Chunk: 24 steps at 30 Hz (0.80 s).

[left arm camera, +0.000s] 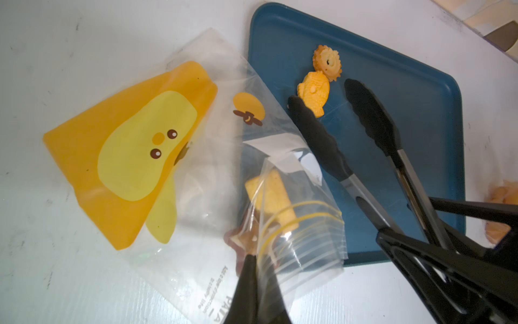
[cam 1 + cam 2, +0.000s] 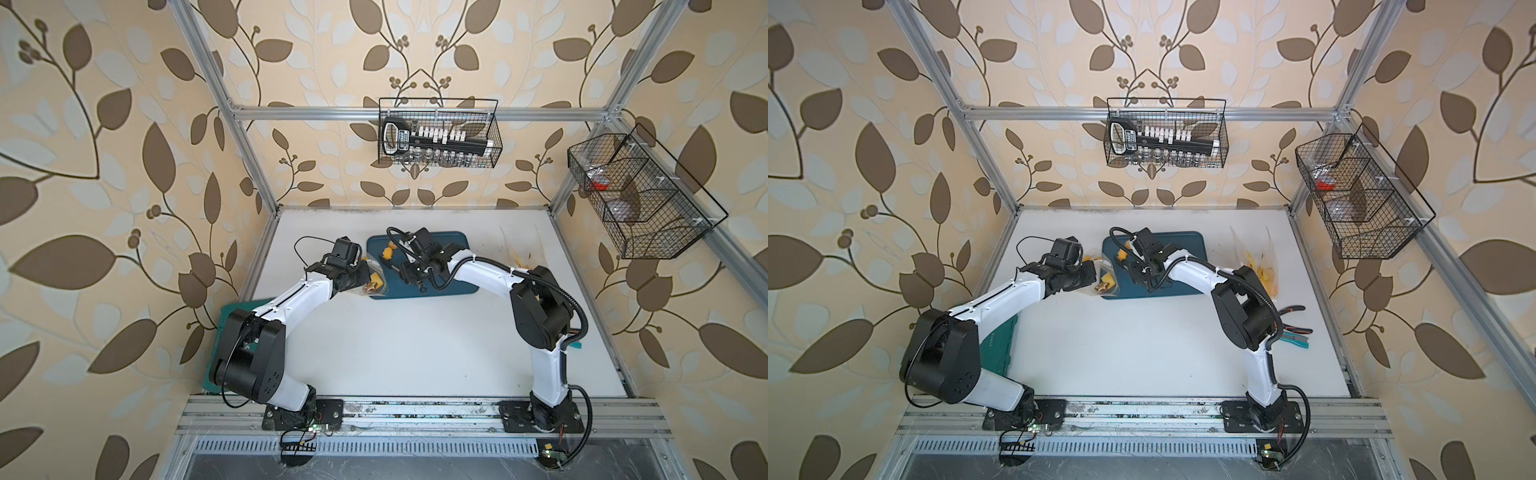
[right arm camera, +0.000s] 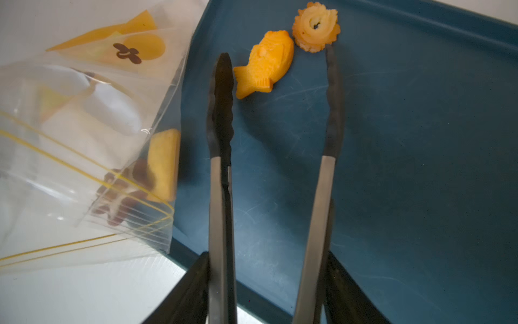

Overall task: Put the cookies into a resealable bag to prevent moisture
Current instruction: Pick up the cookie from the tray.

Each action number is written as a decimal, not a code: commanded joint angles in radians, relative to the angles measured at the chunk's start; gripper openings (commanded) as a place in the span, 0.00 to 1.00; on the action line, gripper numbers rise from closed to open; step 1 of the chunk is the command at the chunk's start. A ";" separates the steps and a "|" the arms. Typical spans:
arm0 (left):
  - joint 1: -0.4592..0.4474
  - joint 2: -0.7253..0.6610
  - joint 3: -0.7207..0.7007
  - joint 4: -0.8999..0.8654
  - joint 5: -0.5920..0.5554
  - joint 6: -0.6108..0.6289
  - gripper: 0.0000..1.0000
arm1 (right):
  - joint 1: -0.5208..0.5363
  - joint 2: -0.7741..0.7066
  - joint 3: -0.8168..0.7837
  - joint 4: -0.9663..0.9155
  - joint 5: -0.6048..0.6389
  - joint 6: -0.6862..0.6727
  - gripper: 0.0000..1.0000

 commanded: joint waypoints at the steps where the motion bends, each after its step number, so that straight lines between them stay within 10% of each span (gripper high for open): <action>1: 0.008 -0.027 -0.002 0.021 -0.007 -0.010 0.00 | 0.021 0.042 0.067 -0.022 -0.027 0.006 0.60; 11: 0.008 -0.022 -0.001 0.022 0.004 -0.008 0.00 | 0.025 0.059 0.092 -0.070 0.087 0.024 0.38; 24: 0.008 0.060 0.078 0.020 0.060 -0.042 0.00 | 0.025 -0.434 -0.403 0.099 0.108 0.010 0.29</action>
